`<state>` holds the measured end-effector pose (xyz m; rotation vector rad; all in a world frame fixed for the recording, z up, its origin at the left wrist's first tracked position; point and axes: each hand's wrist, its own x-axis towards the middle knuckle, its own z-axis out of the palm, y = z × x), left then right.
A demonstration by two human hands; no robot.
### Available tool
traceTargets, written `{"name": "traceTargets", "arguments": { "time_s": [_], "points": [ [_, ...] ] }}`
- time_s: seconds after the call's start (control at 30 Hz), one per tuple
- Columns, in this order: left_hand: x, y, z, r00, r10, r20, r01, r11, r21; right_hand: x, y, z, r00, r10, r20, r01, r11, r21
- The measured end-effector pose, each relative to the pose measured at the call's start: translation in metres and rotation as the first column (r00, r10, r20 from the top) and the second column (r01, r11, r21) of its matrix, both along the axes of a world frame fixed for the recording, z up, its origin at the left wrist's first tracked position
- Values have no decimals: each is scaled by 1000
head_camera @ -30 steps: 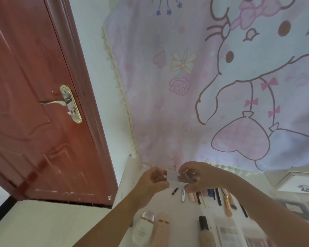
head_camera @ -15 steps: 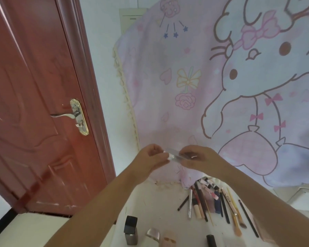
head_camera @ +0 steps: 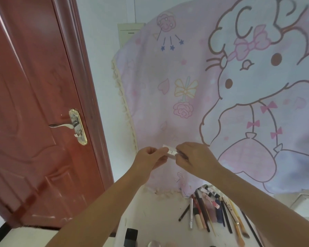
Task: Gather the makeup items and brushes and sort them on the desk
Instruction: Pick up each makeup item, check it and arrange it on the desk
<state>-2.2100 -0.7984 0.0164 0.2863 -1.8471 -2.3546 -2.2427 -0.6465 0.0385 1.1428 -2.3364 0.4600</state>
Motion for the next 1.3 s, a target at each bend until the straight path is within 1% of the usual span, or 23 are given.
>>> {"name": "traceTargets", "arguments": {
  "time_s": [0.17, 0.23, 0.27, 0.33, 0.43, 0.47, 0.5, 0.53, 0.57, 0.6, 0.63, 0.7, 0.73, 0.77, 0.8, 0.83, 0.87, 0.9, 0.97, 1.07, 1.17, 1.23, 1.3],
  "points": [
    [-1, 0, -3, 999, 32, 26, -33, 998, 46, -7, -5, -5, 999, 28, 26, -28, 999, -25],
    [-1, 0, -5, 999, 31, 40, -32, 999, 24, -11, -7, -8, 998, 35, 49, -33, 999, -39],
    [0, -1, -5, 999, 26, 40, -26, 1000, -2, -14, -5, -9, 997, 9, 82, -5, 999, -47],
    [3, 0, -7, 1000, 22, 16, -22, 999, -48, -23, 0, -14, 995, -41, 94, 47, 997, -60],
    [0, -1, -10, 999, 23, -32, -22, 999, 24, -18, -3, -16, 976, 15, 217, 7, 995, -102],
    [-2, 1, -14, 1000, 11, -12, -10, 998, 64, -17, -7, -23, 966, 41, 255, -16, 995, -98],
    [-4, 5, -21, 1000, 19, 8, -20, 992, 121, -17, -8, -31, 940, 25, 341, 0, 997, -74],
    [-7, 7, -30, 996, 68, 56, -78, 979, 186, -18, -4, -41, 897, -25, 442, 63, 995, -71],
    [-9, 9, -46, 981, 139, 137, -169, 954, 249, -20, 9, -59, 841, -101, 532, 174, 981, -89],
    [-10, 8, -66, 957, 189, 221, -243, 937, 251, -22, 26, -81, 788, -198, 583, 308, 947, -95],
    [-11, 6, -86, 933, 210, 292, -280, 934, 222, -25, 45, -101, 726, -288, 625, 417, 906, -67],
    [-7, 3, -121, 881, 243, 406, -301, 950, 83, -18, 75, -141, 588, -431, 684, 523, 848, 84],
    [-6, -1, -138, 847, 292, 444, -294, 953, -65, -12, 82, -159, 546, -471, 693, 543, 829, 136],
    [-5, -5, -150, 822, 343, 455, -262, 937, -231, -9, 85, -172, 521, -492, 698, 554, 816, 162],
    [-2, -9, -155, 807, 369, 461, -199, 905, -376, -6, 83, -182, 518, -496, 697, 545, 819, 177],
    [0, -13, -160, 808, 367, 461, -123, 870, -478, -3, 79, -189, 509, -481, 714, 522, 832, 189],
    [2, -16, -163, 807, 347, 478, -48, 845, -533, -1, 73, -195, 493, -460, 739, 486, 850, 205],
    [2, -18, -167, 809, 313, 497, 16, 834, -551, 1, 66, -199, 458, -443, 771, 453, 862, 227],
    [4, -20, -171, 810, 271, 520, 96, 814, -573, 2, 52, -209, 420, -446, 791, 419, 868, 267],
    [7, -17, -177, 816, 241, 525, 204, 730, -652, 0, 33, -219, 431, -446, 784, 362, 882, 303],
    [5, -23, -184, 837, 223, 499, 258, 643, -721, -14, 18, -233, 508, -444, 739, 195, 894, 403],
    [3, -29, -187, 845, 205, 494, 294, 593, -749, -31, 9, -243, 586, -452, 672, 61, 852, 520],
    [1, -36, -189, 847, 185, 498, 330, 553, -765, -51, -5, -250, 697, -454, 554, -42, 747, 664]
  ]
}}
